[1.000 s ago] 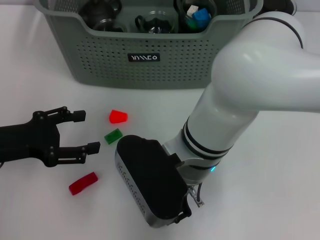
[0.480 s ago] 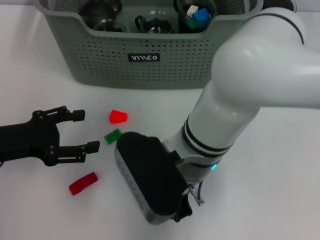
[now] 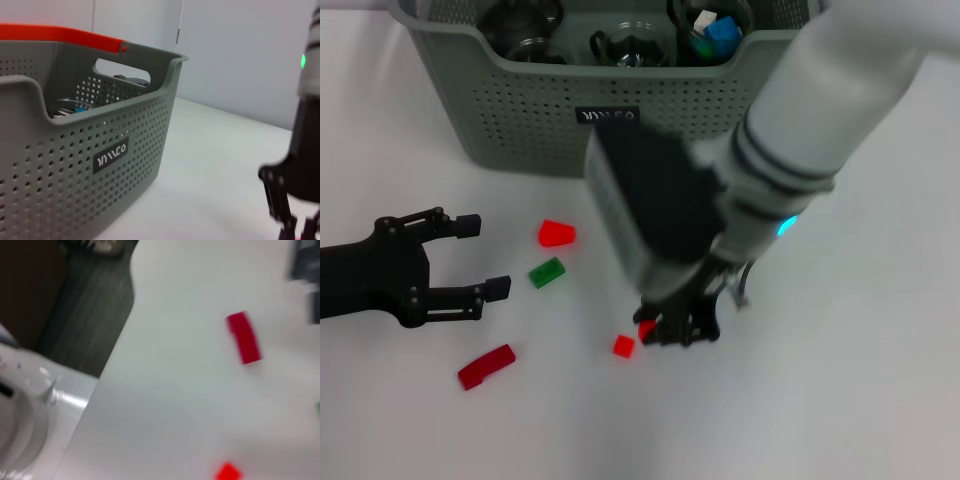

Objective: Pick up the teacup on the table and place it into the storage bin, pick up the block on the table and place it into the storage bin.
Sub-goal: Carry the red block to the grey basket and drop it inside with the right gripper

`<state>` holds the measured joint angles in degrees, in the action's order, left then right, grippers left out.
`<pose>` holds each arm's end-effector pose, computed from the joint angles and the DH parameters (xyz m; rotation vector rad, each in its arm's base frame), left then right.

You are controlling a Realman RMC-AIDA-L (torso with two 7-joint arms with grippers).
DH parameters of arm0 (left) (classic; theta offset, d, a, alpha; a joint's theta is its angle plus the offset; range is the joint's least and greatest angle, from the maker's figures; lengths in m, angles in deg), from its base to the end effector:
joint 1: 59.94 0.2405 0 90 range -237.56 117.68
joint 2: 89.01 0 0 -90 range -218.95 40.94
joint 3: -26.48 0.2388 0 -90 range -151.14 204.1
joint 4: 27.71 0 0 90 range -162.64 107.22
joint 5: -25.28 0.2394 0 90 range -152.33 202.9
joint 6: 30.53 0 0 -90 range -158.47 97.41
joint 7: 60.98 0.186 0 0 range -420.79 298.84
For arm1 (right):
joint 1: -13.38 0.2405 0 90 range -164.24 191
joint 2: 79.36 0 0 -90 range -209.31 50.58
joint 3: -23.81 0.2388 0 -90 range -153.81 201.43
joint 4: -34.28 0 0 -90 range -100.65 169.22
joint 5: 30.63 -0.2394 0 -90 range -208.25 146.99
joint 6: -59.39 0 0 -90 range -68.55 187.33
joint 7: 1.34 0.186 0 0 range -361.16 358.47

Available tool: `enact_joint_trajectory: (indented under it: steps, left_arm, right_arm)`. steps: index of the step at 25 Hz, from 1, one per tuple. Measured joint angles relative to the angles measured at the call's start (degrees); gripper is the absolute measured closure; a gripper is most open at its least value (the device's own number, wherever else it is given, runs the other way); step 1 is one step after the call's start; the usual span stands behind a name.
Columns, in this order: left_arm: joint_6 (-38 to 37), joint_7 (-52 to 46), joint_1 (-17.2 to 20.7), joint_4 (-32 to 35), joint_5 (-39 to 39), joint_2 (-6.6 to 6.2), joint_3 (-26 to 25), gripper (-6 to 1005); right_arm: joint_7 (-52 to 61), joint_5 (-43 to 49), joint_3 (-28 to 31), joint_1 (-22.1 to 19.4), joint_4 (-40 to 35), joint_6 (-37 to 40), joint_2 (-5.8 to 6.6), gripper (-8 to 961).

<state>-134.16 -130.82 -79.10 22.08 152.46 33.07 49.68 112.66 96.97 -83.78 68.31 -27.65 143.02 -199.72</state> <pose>-0.3132 0.2818 0.0156 -2.6743 -0.5782 -0.6100 0.0710 0.3167 -0.1588 2.8575 0.4507 0.6226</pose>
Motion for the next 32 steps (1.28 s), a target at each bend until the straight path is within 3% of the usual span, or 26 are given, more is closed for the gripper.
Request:
enact_joint_trajectory:
  steps: [8, 11, 15, 20, 24, 32]
  left_arm:
    - [-0.1, 0.1, 0.0, -0.1, 0.0, -0.04, -0.2, 111]
    - [-0.1, 0.1, -0.2, -0.1, 0.0, -0.02, 0.0, 111]
    - [-0.1, 0.2, -0.4, -0.2, 0.0, 0.05, 0.1, 112]
    - [0.2, 0.3, -0.5, -0.2, 0.0, 0.08, 0.1, 112]
    - [0.3, 0.3, -0.5, -0.2, 0.0, 0.09, 0.1, 112]
    - [0.4, 0.3, -1.3, -0.8, 0.0, 0.04, 0.1, 111]
  right_arm:
    - [-0.1, 1.8, 27.4, 1.8, -9.5, 11.4, 0.29, 784]
    - [6.9, 2.9, 35.9, 4.5, -12.7, 9.7, 0.51, 783]
    - [15.7, 9.6, 43.3, 8.4, -11.8, 1.7, 0.79, 784]
    - [21.3, 21.2, 44.6, 11.6, -4.5, -8.5, 1.19, 783]
    - [23.3, 31.3, 43.9, 13.3, 2.7, -16.9, 0.33, 781]
    - [28.9, 39.6, 32.6, 13.3, 12.8, -28.6, 0.03, 776]
